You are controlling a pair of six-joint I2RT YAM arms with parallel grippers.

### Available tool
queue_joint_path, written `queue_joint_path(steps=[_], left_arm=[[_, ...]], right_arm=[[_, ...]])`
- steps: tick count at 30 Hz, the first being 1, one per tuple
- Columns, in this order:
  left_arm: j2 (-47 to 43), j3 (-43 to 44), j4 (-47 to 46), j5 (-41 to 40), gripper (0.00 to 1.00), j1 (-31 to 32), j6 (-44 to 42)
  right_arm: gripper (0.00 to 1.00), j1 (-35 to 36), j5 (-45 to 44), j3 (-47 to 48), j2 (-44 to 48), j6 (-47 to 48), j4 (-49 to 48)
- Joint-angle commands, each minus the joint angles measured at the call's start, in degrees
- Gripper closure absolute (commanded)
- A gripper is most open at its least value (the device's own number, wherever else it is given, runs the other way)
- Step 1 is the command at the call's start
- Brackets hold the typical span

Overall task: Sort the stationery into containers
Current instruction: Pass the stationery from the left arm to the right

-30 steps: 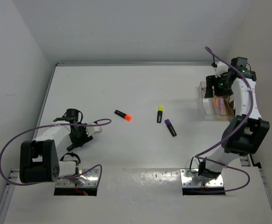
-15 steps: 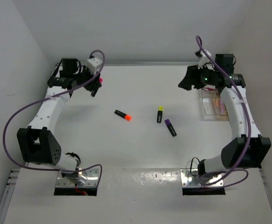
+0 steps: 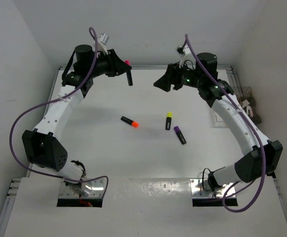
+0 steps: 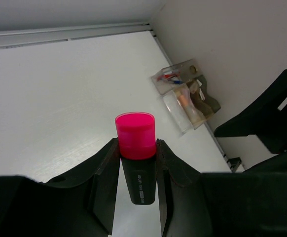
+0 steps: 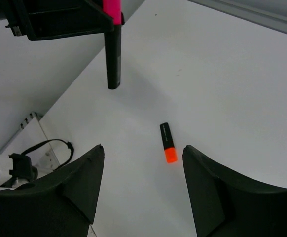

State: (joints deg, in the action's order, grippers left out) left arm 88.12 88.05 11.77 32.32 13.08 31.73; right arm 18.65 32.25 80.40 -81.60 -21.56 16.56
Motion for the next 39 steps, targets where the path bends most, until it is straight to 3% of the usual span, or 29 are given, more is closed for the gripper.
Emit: queue_joint_path(steps=[1,12,23,24,28,29,31,32,33,34,39], left_arm=[[0.12,2.48,-4.83,0.73,1.00,1.24,8.00],[-0.31,1.07,-7.02,2.58,1.00,3.09,10.02],[0.21,0.19,-8.25,2.58,1.00,5.02,10.55],[0.21,0.19,-8.52,2.84,1.00,5.02,10.64],[0.21,0.10,-9.22,3.54,1.00,5.46,10.99],[0.30,0.02,-9.22,3.54,0.99,5.64,10.90],[0.13,-0.33,-9.22,3.46,0.69,5.64,10.55],[0.30,-0.16,-8.87,3.11,0.55,5.55,10.12],[0.30,0.88,-6.87,1.89,0.12,5.03,8.89],[0.39,1.42,-5.89,0.83,0.00,4.59,8.36],[1.79,5.80,0.51,-2.25,0.00,-0.41,0.91]], right_arm=[[0.36,3.31,-3.06,4.49,-3.20,-2.96,-4.34],[0.36,9.38,-9.13,13.72,-12.17,-0.85,-3.64],[0.42,12.11,-11.16,17.07,-16.57,0.73,-3.81],[0.44,12.28,-11.33,17.24,-16.66,0.99,-3.81],[0.72,12.46,-13.26,17.16,-16.75,2.14,-3.46],[0.89,12.28,-13.70,17.07,-16.75,2.49,-3.55],[1.00,11.58,-14.05,16.37,-15.96,2.58,-3.46],[1.00,11.49,-14.23,16.19,-15.61,3.10,-3.20],[1.00,10.71,-14.41,15.23,-14.21,3.54,-2.59],[1.00,9.92,-14.41,13.92,-13.33,4.24,-2.23],[1.00,-0.86,-13.18,8.99,-5.87,8.89,5.82]])
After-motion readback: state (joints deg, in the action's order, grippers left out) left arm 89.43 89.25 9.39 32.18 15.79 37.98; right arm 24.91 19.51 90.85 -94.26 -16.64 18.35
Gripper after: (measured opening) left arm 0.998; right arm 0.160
